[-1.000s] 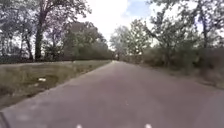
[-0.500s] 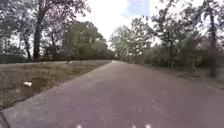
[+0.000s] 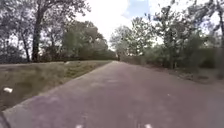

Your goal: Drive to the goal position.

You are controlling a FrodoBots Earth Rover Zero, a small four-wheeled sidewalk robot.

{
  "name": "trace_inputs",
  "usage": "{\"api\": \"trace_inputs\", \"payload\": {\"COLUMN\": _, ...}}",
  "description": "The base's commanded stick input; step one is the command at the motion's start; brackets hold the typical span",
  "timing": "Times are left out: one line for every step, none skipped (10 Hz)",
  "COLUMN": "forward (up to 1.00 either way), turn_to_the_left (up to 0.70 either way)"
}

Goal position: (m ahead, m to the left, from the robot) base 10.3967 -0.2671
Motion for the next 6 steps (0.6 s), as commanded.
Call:
{"api": "trace_inputs", "payload": {"forward": 1.00, "turn_to_the_left": 0.00}}
{"api": "trace_inputs", "payload": {"forward": 1.00, "turn_to_the_left": 0.00}}
{"api": "trace_inputs", "payload": {"forward": 1.00, "turn_to_the_left": 0.00}}
{"api": "trace_inputs", "payload": {"forward": 1.00, "turn_to_the_left": 0.00}}
{"api": "trace_inputs", "payload": {"forward": 1.00, "turn_to_the_left": 0.00}}
{"api": "trace_inputs", "payload": {"forward": 1.00, "turn_to_the_left": 0.00}}
